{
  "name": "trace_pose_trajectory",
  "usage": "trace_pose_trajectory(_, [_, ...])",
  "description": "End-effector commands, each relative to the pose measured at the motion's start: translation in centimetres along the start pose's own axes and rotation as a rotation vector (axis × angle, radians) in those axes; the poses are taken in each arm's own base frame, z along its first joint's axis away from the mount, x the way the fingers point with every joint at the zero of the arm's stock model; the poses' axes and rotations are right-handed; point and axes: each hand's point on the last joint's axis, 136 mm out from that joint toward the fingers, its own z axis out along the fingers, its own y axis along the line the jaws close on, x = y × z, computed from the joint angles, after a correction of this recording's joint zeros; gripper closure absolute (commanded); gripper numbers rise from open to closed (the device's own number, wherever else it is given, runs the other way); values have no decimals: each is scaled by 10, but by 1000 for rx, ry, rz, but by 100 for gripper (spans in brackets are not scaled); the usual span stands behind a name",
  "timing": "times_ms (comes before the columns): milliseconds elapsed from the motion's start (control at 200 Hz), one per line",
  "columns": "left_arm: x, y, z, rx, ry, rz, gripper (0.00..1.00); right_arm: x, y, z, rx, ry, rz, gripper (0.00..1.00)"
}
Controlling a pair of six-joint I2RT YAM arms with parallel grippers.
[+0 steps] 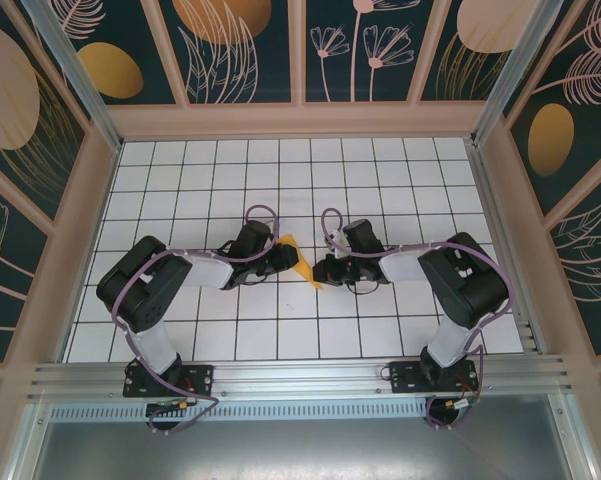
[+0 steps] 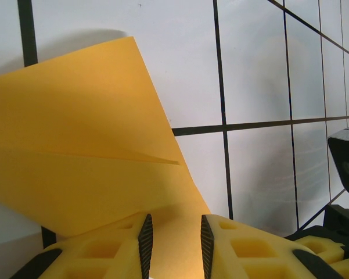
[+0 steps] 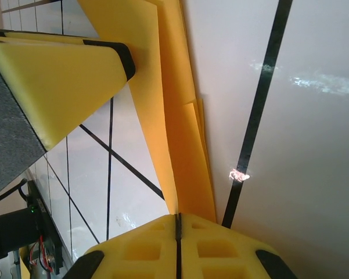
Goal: Fold a paper plane with a square sheet of paper (pick it up from the middle)
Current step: Fold the wing for the fifth time at the center of the table.
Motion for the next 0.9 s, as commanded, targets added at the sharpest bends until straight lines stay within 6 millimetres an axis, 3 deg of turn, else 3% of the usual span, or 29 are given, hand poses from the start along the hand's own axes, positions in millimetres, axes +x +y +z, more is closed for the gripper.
trace_pose_trajectory(0, [3,3,2,-21,15,15,68,10,-13,4,30,27,6,91])
trace_pose_trajectory(575, [2,7,3,-40,13,15,68,21,-6,-2,2,53,9,86])
trace_pose_trajectory(896, [2,7,3,-41,13,16,68,29,-14,-4,29,64,18,87])
